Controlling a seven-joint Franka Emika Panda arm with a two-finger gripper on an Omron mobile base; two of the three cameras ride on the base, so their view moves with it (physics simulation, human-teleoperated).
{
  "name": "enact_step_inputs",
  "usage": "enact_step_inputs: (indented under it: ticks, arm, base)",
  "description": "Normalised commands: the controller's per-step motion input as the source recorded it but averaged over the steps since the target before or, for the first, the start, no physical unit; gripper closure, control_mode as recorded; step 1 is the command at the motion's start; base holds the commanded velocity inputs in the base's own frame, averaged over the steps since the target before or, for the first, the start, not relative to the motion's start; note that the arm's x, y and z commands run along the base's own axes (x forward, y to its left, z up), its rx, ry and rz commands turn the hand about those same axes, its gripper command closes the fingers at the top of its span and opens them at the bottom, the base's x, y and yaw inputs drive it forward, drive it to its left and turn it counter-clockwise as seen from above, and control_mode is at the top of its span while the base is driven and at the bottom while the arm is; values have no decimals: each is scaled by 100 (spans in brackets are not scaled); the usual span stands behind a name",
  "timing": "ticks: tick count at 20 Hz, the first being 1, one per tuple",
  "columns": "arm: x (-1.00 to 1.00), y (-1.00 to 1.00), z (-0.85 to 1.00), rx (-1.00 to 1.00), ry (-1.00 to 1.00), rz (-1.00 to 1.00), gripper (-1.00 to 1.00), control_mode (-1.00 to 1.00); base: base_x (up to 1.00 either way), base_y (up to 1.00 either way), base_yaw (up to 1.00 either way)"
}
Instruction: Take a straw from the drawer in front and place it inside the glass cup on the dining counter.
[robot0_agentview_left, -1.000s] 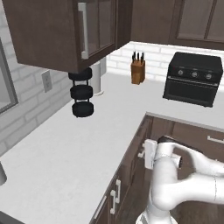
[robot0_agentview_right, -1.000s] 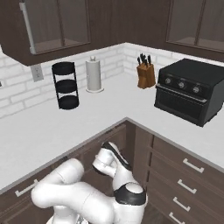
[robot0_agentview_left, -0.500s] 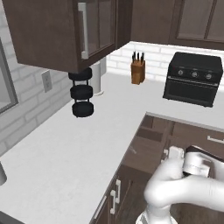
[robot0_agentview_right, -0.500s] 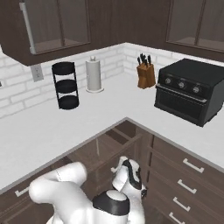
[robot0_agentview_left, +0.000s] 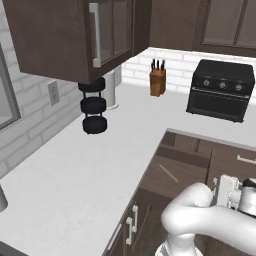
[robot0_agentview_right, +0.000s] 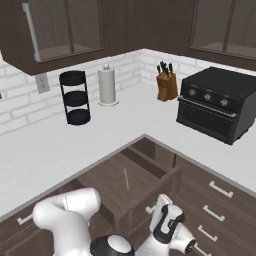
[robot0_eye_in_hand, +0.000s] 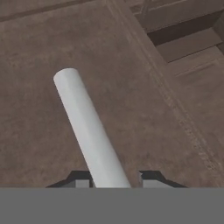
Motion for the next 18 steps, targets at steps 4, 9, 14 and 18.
enact_step_inputs:
  ticks: [4,9,14,18]
  arm:
    - [-60,-95,0,11,0,-1,100,-100]
    - [-9,-10,-31,-16,9,-2,-100,-100]
    - [-11,8,6,-24,10,0,-100,-100]
    - [-39,-38,56,-15,0,0,-100,-100]
  base:
    - [0,0,0]
    - [0,0,0]
    - [0,0,0]
    - [0,0,0]
